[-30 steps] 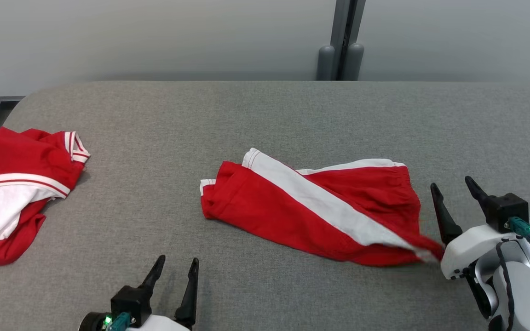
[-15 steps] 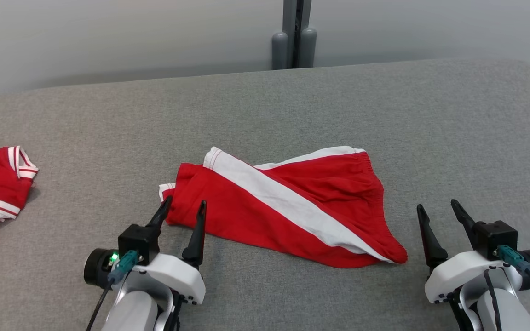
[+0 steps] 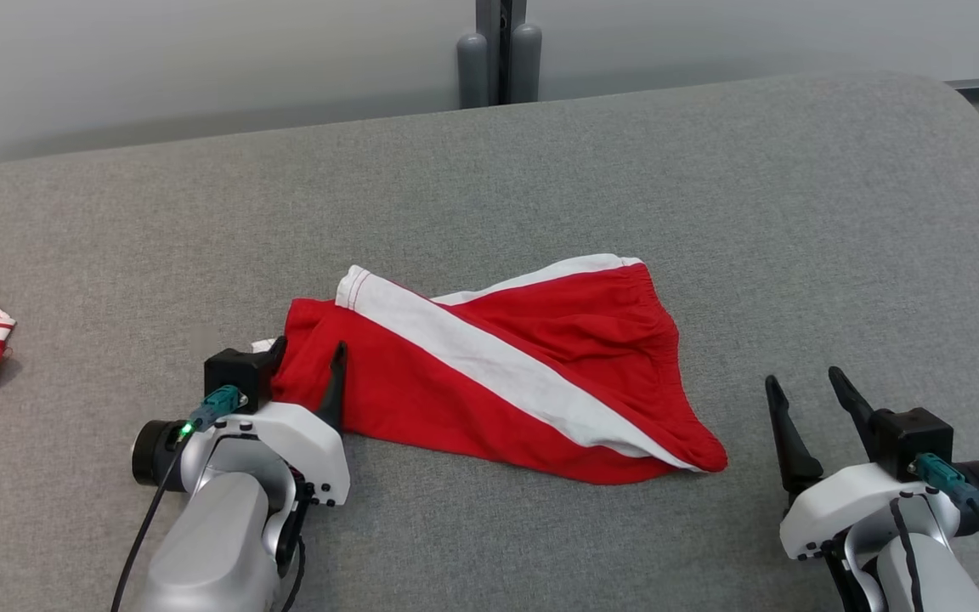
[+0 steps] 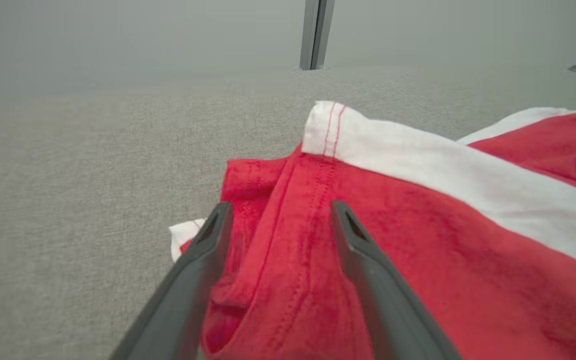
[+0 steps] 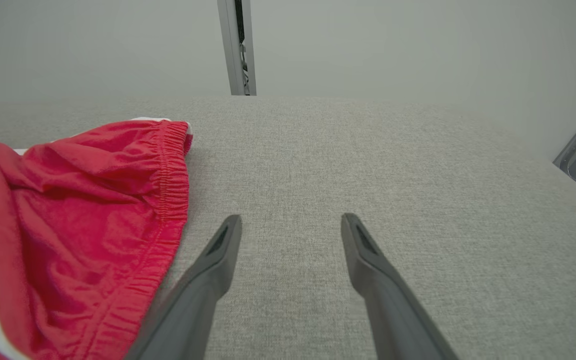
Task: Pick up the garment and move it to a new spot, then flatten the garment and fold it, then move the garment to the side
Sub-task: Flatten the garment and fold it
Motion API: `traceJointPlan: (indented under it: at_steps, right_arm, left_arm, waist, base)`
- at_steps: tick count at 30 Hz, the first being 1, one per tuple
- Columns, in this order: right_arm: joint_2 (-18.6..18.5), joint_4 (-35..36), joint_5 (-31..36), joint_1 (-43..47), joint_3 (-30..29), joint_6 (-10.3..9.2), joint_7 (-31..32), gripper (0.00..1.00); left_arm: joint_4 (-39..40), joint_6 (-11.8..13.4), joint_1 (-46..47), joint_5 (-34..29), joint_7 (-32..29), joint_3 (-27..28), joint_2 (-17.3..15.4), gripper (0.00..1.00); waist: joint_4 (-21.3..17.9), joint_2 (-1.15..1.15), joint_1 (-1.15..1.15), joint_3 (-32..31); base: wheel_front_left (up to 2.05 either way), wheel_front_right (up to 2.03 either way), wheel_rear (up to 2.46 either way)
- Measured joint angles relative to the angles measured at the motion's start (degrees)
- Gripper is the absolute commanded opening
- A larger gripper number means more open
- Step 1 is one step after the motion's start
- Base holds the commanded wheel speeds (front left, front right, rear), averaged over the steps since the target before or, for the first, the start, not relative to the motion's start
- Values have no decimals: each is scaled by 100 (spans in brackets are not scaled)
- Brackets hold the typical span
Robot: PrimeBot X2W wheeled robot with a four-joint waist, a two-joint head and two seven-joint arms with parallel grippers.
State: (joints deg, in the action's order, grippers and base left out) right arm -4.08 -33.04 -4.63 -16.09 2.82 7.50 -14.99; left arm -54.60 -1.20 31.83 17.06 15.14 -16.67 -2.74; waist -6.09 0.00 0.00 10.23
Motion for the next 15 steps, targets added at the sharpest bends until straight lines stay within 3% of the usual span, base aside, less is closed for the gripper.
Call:
traceJointPlan:
  at_steps: [3, 4, 5, 6, 15]
  right_arm:
    - [5, -3, 0, 2, -13, 0, 0, 100]
    - [8, -4, 0, 2, -18, 0, 0, 100]
    - [8, -7, 0, 2, -23, 0, 0, 100]
    - [10, -9, 0, 1, -25, 0, 0, 100]
    - [52, -16, -37, -4, -43, 0, 0, 100]
  left_arm:
    - [-194, -54, 55, 43, 0, -92, -3, 100]
    - [-231, -78, 69, 74, 0, -125, 0, 56]
    - [-252, -98, 80, 78, 0, -165, -1, 36]
    - [-268, -131, 90, 90, -1, -204, -1, 0]
    - [-258, -174, -60, 276, -1, -250, 1, 0]
  waist:
    - [-4, 0, 0, 36]
    - [0, 0, 0, 45]
    - [6, 0, 0, 52]
    - [14, 0, 0, 57]
    - [135, 0, 0, 5]
  base:
    - [0, 0, 0]
    - [0, 0, 0]
    - [0, 0, 0]
    - [0, 0, 0]
    - [0, 0, 0]
